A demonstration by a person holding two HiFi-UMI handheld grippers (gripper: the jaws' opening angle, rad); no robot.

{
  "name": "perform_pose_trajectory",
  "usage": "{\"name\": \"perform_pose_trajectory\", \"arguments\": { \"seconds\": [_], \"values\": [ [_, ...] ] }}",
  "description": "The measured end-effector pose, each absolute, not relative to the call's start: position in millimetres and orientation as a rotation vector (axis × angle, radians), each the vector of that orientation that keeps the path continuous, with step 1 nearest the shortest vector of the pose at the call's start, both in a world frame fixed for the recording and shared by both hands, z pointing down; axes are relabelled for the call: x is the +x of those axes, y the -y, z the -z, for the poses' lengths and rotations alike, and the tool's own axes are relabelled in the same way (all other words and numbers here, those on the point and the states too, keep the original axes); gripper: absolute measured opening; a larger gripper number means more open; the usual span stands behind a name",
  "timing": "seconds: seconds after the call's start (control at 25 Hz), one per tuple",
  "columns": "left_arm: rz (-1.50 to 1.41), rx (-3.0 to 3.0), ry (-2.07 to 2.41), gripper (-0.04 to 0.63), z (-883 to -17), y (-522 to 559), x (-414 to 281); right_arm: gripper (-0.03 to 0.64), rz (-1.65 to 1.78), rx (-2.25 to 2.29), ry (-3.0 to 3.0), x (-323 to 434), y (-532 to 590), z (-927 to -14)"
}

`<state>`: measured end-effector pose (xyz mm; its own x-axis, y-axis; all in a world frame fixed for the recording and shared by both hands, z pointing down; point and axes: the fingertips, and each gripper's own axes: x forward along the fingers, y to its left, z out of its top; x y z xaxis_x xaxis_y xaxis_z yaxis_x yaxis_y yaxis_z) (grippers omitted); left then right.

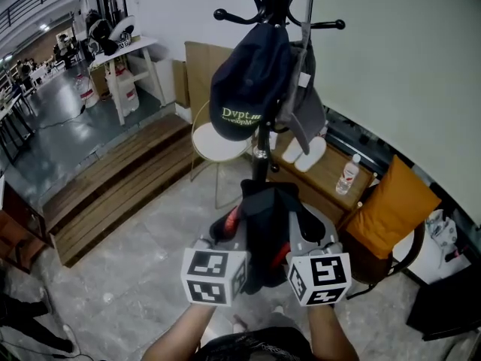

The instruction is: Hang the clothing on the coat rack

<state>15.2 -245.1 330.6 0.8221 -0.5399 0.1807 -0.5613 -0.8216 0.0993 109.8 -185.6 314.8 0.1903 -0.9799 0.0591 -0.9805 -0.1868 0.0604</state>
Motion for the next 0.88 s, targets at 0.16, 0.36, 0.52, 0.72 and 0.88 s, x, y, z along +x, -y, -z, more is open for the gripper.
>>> {"name": "perform_pose_trajectory", "arguments": {
  "seconds": [0.16,0.36,0.52,0.72,0.88],
  "values": [
    [-0.222,2.841,0.864,0.031,-331.6,252.5,25.0,0.018,0.013,2.349,1.952,118.4,194.1,-314.6],
    [-0.186,2.84,0.932,0.031,-329.8,269.0,34.2,0.018,0.039,2.312,1.982,127.5,205.5,-314.5],
    [-0.174,2.83,0.957,0.031,-328.8,275.1,44.5,0.018,0.052,2.295,2.0,138.7,211.8,-312.5],
    [-0.173,2.81,0.97,0.032,-332.0,280.9,58.0,0.018,0.055,2.287,2.019,153.4,221.1,-314.1],
    [-0.176,2.807,0.992,0.032,-331.7,288.5,63.4,0.018,0.061,2.284,2.038,160.9,230.7,-312.1]
  ]
}}
